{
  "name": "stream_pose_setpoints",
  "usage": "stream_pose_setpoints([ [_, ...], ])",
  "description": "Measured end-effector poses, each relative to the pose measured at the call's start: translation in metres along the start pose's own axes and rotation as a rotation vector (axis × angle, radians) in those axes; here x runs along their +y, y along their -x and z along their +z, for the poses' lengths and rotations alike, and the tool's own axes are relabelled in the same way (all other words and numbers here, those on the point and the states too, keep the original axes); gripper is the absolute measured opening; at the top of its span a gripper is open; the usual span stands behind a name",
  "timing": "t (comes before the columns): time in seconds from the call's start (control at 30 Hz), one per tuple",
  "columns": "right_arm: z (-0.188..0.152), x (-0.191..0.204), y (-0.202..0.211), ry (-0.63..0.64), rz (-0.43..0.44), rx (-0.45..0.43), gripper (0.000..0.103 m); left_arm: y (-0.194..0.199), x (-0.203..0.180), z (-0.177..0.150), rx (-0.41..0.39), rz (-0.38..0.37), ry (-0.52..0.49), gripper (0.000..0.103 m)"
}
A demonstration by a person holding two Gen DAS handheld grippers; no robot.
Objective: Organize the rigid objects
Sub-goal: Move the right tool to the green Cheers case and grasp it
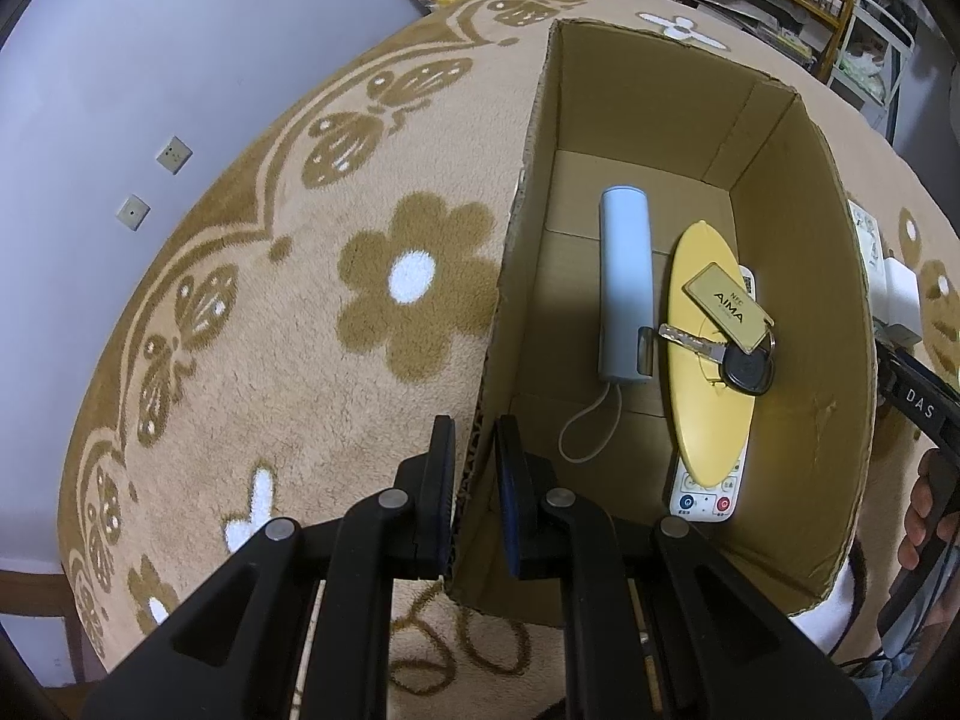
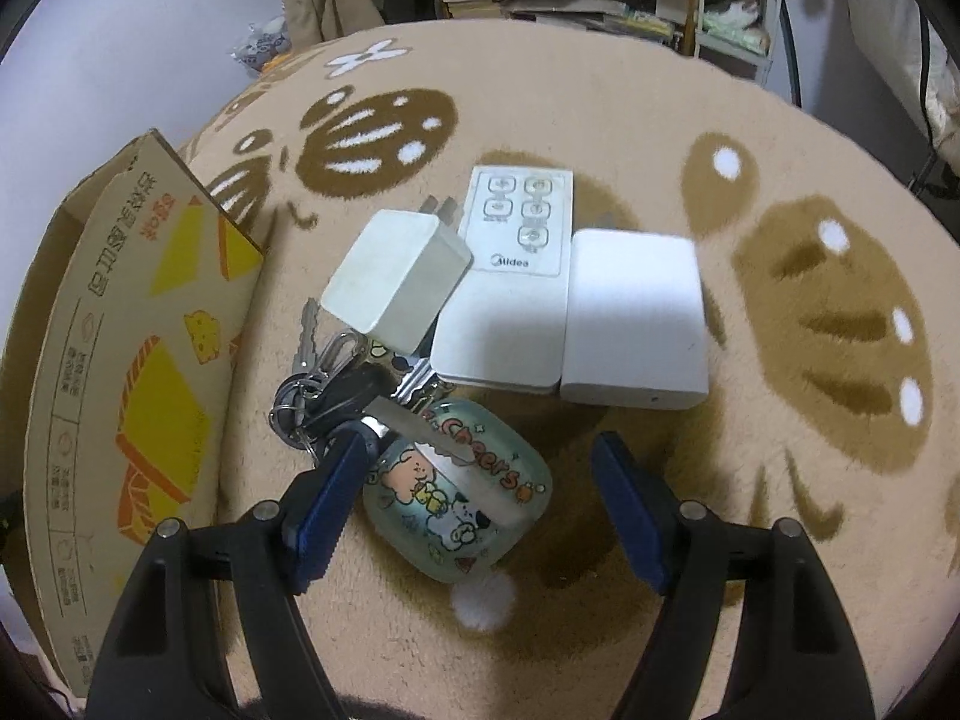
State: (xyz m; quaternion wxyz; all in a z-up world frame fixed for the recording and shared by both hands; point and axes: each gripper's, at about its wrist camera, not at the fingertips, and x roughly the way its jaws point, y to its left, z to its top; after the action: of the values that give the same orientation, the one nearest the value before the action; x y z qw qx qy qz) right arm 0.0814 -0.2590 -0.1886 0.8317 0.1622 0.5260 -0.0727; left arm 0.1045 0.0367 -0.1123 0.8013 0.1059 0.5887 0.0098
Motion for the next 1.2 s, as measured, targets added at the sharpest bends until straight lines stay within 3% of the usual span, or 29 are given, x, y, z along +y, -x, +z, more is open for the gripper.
stream_pose_setpoints([
  [0.37, -0.003, 0.010, -0.009, 0.023, -0.054, 0.000, 0.081, -0.001, 0.000, 0.000, 0.001, -0.001, -0.001, 0.012],
  [0.5, -0.005, 0.008, -0.007, 0.008, -0.051, -0.003, 0.069, -0.001, 0.000, 0.000, 0.002, -0.001, -0.001, 0.012],
  [0.7, -0.014, 0.008, -0.002, 0.106, -0.081, 0.006, 0.067, -0.001, 0.000, 0.000, 0.001, 0.000, -0.004, 0.012],
  [1.2, -0.015, -0.023, 0.027, -0.015, -0.044, 0.000, 0.067, -0.001, 0.000, 0.001, 0.002, 0.002, -0.004, 0.012],
])
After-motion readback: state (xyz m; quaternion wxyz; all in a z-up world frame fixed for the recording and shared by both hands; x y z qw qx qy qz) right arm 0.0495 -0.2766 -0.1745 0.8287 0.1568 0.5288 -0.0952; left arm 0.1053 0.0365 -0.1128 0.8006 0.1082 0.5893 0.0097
